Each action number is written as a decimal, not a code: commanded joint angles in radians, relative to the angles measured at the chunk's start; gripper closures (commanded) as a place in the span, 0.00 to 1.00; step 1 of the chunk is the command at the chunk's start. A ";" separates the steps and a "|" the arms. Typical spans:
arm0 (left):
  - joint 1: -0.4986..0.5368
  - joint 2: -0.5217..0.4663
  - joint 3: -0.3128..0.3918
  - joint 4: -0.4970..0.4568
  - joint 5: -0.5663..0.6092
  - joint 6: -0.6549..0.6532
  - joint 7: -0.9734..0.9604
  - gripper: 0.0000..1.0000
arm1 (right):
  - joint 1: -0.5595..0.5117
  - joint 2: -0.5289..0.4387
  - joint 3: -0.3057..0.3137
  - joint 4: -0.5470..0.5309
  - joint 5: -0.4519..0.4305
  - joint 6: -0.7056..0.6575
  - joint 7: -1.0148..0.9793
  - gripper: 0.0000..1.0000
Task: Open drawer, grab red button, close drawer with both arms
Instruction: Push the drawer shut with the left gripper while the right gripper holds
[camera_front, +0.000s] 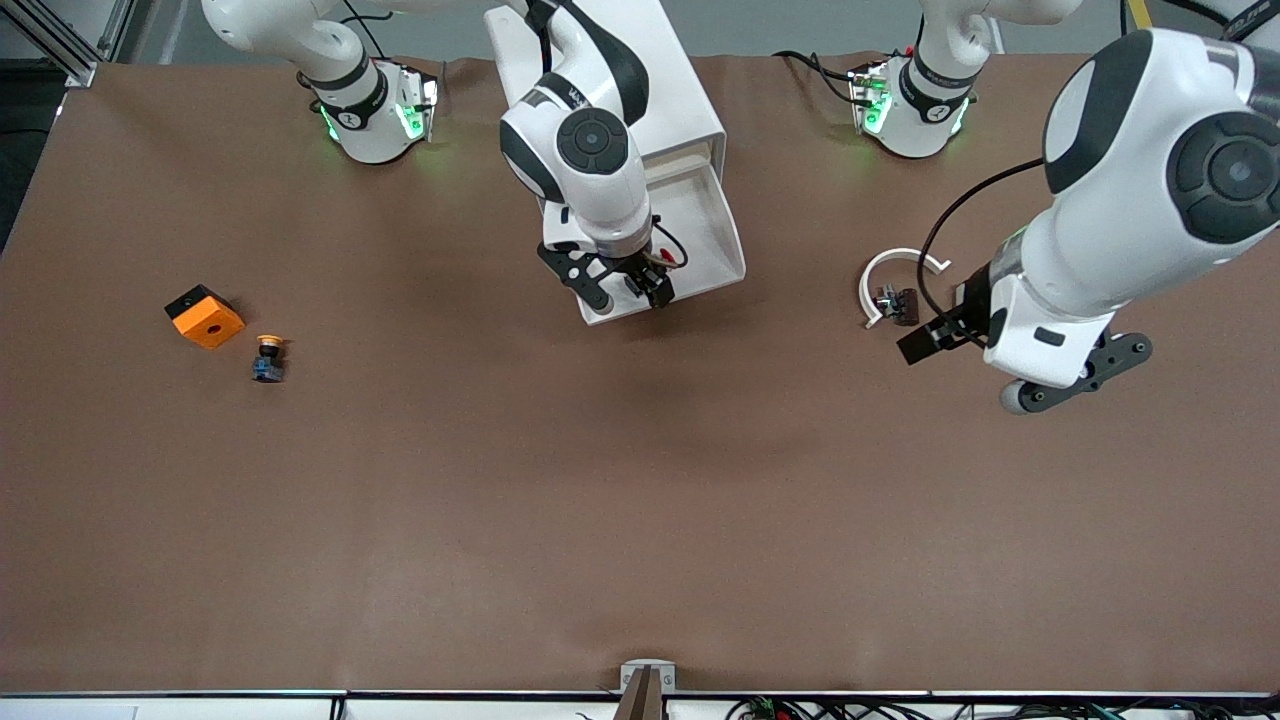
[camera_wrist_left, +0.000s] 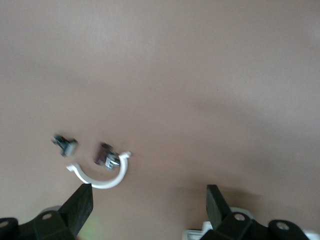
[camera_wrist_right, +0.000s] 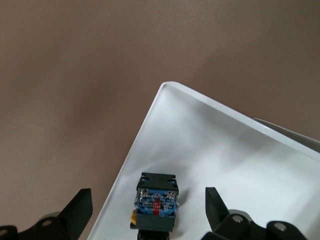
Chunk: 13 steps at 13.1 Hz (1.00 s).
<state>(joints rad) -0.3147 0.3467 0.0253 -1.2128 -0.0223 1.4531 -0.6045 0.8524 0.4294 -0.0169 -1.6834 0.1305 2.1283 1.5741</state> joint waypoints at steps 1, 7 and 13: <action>0.002 -0.081 0.008 -0.071 0.068 0.000 0.228 0.00 | 0.013 0.023 -0.003 0.025 -0.015 -0.005 0.001 0.00; 0.071 -0.156 0.004 -0.088 0.073 -0.036 0.358 0.00 | 0.036 0.043 -0.002 0.025 -0.012 -0.005 -0.023 0.12; 0.098 -0.244 -0.018 -0.273 0.093 0.057 0.385 0.00 | 0.037 0.052 -0.002 0.025 -0.012 -0.010 -0.115 1.00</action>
<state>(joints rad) -0.2222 0.1645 0.0262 -1.3680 0.0487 1.4306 -0.2349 0.8833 0.4641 -0.0149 -1.6821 0.1304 2.1280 1.4922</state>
